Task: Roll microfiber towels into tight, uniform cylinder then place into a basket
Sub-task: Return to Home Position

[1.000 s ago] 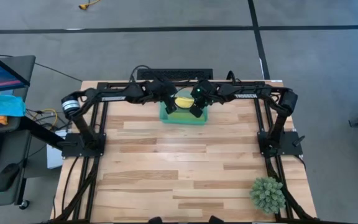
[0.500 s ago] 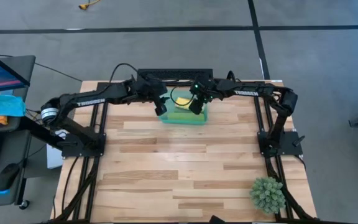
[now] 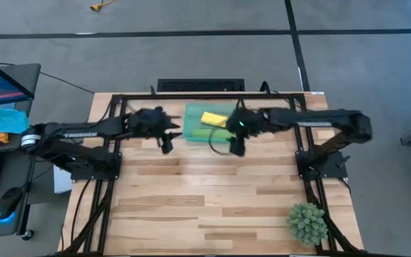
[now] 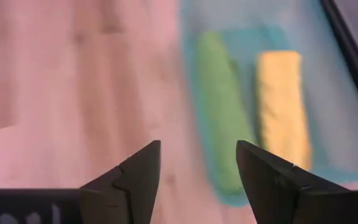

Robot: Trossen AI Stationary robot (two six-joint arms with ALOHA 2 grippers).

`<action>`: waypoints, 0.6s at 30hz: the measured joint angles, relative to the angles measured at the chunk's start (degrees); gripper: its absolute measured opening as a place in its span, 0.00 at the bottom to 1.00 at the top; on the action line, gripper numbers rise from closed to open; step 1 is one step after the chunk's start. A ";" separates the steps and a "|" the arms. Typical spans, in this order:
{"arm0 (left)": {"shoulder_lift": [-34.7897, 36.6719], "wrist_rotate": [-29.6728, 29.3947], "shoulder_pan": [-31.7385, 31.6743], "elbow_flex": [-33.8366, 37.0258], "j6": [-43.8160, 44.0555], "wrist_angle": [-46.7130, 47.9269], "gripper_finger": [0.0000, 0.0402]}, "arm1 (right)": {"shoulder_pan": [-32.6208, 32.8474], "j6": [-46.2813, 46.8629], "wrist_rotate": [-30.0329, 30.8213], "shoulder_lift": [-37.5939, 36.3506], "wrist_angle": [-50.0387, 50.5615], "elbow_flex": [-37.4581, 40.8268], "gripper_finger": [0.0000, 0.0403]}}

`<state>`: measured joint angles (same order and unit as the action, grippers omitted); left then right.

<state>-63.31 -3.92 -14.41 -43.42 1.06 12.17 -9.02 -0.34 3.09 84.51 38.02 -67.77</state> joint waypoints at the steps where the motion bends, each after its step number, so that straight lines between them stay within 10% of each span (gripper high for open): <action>1: 1.94 0.05 1.00 2.06 0.84 -1.56 0.34 | 1.60 0.25 -0.04 -1.74 -0.82 1.27 0.57; 18: 32.13 -8.70 22.49 22.74 10.67 -9.65 0.34 | 21.87 9.56 0.62 -28.63 -15.37 20.41 0.57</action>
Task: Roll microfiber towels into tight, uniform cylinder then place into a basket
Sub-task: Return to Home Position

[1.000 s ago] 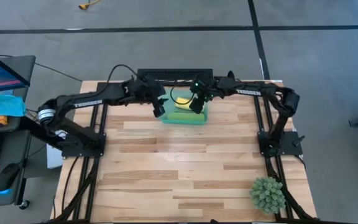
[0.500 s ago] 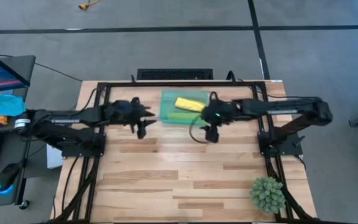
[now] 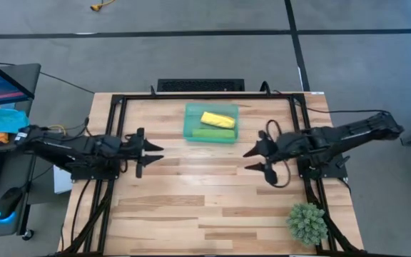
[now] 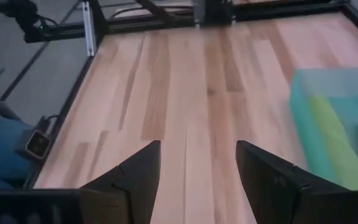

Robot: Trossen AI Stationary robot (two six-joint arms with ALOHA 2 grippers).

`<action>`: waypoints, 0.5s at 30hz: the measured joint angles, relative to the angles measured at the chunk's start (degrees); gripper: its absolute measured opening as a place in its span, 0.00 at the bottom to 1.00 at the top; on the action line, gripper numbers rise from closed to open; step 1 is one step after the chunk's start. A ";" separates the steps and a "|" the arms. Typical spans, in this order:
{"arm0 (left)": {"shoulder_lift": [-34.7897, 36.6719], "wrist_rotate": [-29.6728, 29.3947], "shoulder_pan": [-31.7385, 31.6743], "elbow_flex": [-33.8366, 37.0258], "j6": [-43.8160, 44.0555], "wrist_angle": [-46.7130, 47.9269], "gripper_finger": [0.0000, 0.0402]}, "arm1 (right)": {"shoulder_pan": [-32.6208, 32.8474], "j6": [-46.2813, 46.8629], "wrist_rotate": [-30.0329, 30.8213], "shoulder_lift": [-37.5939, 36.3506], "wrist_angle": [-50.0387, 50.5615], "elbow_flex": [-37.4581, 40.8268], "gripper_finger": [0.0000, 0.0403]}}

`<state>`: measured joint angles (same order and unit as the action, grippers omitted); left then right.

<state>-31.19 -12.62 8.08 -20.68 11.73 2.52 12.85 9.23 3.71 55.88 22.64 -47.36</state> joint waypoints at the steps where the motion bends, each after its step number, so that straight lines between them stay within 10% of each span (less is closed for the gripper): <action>1: 1.56 -0.66 1.13 0.69 0.02 0.06 0.34 | 0.91 0.56 1.14 -1.41 0.33 0.54 0.57; 15: 15.44 -3.12 11.41 10.96 -4.08 -7.41 0.34 | 10.66 1.03 18.58 -12.73 -10.51 13.22 0.57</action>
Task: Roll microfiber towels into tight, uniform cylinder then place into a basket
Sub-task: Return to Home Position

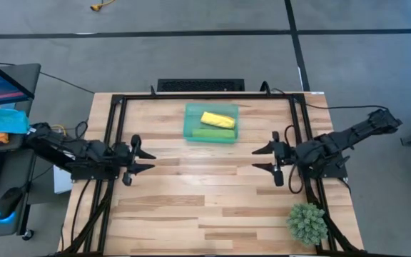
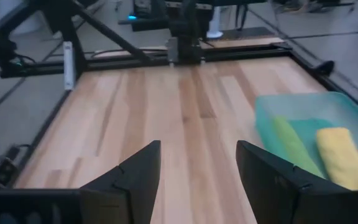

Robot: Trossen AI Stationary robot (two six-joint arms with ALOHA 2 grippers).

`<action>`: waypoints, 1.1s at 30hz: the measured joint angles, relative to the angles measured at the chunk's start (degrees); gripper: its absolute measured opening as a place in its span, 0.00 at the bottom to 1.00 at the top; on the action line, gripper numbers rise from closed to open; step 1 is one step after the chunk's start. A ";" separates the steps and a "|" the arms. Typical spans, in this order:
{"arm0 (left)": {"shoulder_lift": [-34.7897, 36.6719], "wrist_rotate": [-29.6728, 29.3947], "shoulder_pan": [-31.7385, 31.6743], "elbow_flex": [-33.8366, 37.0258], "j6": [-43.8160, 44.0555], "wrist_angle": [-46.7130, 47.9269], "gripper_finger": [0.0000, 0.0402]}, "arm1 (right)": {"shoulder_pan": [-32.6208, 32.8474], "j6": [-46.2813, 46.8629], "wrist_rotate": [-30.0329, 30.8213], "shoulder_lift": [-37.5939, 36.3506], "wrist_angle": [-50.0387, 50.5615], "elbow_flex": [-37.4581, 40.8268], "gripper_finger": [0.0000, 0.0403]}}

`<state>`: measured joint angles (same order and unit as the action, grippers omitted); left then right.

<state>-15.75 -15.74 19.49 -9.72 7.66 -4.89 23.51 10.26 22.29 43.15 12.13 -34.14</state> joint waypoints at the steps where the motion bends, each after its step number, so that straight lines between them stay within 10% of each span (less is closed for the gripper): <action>1: 0.70 0.02 0.31 0.55 -0.35 -0.99 0.34 | 0.32 -0.03 1.32 -0.62 -0.66 1.21 0.57; 22: 11.85 0.45 2.29 9.03 -5.91 -8.17 0.34 | 5.22 -0.35 10.79 -18.20 -18.58 24.17 0.57; 33: 11.80 -5.46 1.68 8.95 -17.61 -8.97 0.34 | -5.23 -7.74 10.77 -29.52 -24.98 32.65 0.57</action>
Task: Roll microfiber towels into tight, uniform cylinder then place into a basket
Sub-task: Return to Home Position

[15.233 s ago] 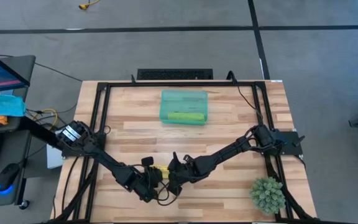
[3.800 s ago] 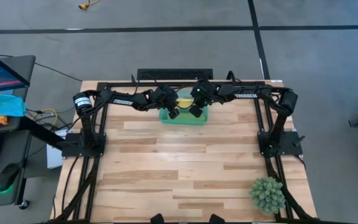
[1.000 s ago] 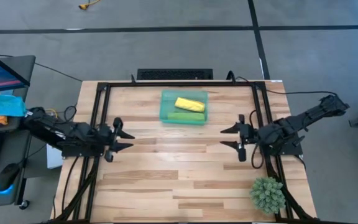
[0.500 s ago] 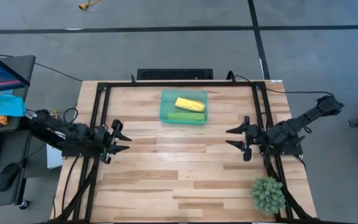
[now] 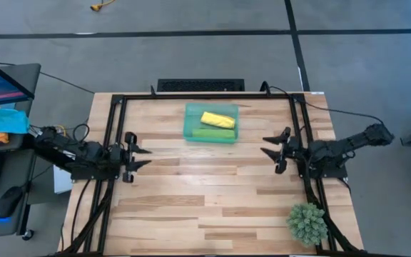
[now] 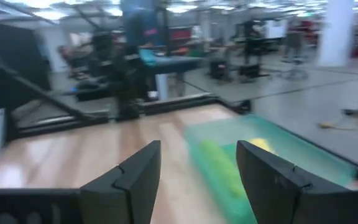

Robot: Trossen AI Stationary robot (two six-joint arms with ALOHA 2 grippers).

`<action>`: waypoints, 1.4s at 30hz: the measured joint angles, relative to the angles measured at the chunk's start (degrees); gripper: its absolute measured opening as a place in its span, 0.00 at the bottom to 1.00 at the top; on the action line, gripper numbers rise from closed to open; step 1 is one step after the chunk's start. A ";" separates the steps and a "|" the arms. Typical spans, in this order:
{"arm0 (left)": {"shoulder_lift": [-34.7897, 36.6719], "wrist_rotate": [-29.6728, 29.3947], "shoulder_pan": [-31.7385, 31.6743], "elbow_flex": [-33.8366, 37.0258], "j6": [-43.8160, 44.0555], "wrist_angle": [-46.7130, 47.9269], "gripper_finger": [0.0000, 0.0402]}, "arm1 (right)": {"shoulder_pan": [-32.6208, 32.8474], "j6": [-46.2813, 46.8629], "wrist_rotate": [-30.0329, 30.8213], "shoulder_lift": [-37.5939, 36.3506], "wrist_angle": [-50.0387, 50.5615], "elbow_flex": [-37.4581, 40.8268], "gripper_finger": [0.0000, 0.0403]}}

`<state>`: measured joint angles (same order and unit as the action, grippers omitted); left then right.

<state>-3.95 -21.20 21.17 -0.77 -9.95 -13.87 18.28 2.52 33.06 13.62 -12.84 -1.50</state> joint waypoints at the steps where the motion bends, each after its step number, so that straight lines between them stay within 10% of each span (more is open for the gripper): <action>1: 0.00 -2.05 -0.32 -0.07 -0.26 0.21 0.34 | -1.52 0.00 0.00 -1.50 1.95 0.00 0.57; 11: -0.01 -6.50 -5.55 0.15 5.34 5.29 0.34 | -10.74 0.20 -9.21 -13.64 12.47 -0.10 0.57; 42: 1.44 10.74 -7.15 -1.55 11.78 2.73 0.34 | -13.56 -2.56 -7.48 -5.70 12.53 -0.13 0.57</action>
<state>-2.51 -10.46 14.02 -2.33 1.83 -11.14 4.71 -0.03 25.58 7.92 -0.32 -1.63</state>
